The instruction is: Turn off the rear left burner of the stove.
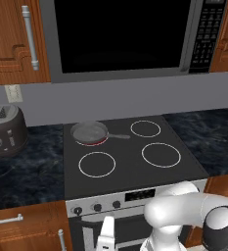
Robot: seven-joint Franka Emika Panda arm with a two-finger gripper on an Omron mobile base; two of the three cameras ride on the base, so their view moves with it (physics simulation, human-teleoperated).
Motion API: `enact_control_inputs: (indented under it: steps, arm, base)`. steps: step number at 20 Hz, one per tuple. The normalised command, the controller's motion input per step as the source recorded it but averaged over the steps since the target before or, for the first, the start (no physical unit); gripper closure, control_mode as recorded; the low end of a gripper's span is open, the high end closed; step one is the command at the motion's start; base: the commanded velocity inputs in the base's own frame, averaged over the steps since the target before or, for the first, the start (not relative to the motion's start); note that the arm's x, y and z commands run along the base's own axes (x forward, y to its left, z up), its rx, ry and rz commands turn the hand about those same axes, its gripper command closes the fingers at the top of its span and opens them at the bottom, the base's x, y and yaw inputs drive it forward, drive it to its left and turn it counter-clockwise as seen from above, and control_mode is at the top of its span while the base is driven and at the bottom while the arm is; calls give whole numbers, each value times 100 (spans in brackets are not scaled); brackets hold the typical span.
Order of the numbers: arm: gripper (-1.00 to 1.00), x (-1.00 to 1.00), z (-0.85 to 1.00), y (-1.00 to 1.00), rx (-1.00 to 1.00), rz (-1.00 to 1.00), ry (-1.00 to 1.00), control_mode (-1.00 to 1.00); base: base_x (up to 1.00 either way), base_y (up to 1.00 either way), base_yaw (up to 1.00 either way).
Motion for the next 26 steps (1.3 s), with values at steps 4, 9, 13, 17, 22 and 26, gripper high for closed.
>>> enact_control_inputs:
  steps: [4,9,13,17,22,26]
  arm:
    - [-100,63,2,1,0,1,15,-100]
    - [-100,32,0,0,0,4,5,-100]
    - [-100,1,-18,2,0,3,-1,-100]
    - [-100,0,-24,13,0,3,-2,-100]
    - [-100,6,-7,21,0,2,-1,-100]
    - [-100,7,-18,33,0,0,0,-100]
  base:
    - [0,0,0]
    - [0,0,0]
    - [0,0,0]
    - [0,0,0]
    - [0,0,0]
    - [0,0,0]
